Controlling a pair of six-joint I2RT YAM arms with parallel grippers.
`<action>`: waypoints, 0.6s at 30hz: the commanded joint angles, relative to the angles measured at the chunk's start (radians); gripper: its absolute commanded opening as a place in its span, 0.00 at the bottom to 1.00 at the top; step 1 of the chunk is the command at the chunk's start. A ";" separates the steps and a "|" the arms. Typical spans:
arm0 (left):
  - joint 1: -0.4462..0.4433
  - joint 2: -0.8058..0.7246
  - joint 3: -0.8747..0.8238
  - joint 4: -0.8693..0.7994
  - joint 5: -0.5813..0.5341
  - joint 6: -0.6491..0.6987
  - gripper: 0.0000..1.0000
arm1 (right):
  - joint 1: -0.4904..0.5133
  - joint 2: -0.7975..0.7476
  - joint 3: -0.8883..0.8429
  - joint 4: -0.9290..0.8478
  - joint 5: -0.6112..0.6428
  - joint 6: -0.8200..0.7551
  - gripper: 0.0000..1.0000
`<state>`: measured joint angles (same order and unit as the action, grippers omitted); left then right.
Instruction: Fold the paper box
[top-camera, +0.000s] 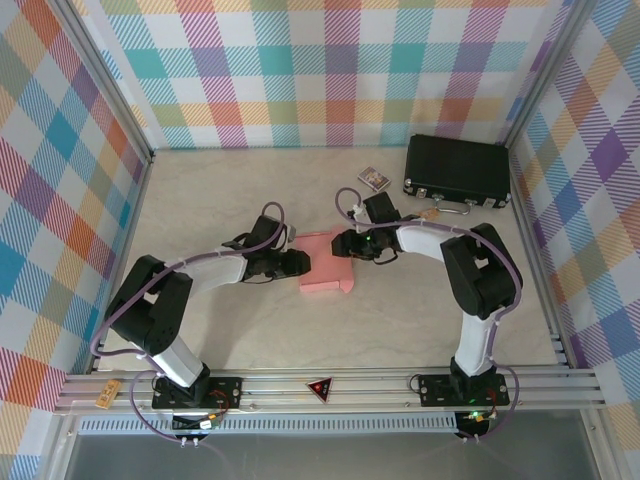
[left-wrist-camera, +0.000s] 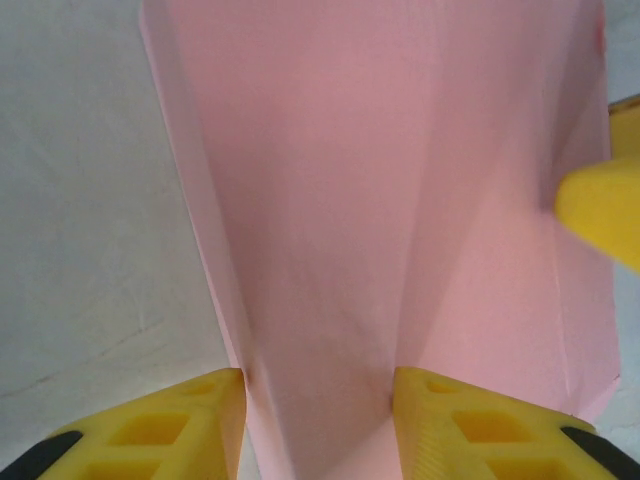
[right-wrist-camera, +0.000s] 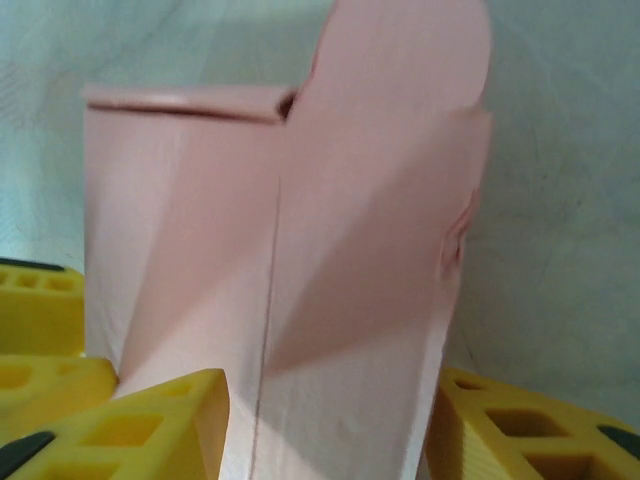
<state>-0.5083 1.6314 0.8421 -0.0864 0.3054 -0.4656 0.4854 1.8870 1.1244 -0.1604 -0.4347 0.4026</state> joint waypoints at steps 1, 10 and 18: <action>-0.007 -0.032 -0.023 -0.015 -0.034 -0.026 0.44 | -0.005 0.004 0.027 -0.047 0.010 -0.033 0.54; 0.018 -0.028 0.023 -0.044 -0.057 0.006 0.46 | -0.025 -0.052 -0.044 0.023 -0.104 -0.001 0.56; 0.033 0.004 0.054 -0.030 -0.006 0.023 0.41 | -0.025 -0.055 -0.095 0.093 -0.196 0.023 0.56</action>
<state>-0.4816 1.6222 0.8631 -0.1024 0.2768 -0.4610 0.4641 1.8572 1.0435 -0.1192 -0.5564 0.4107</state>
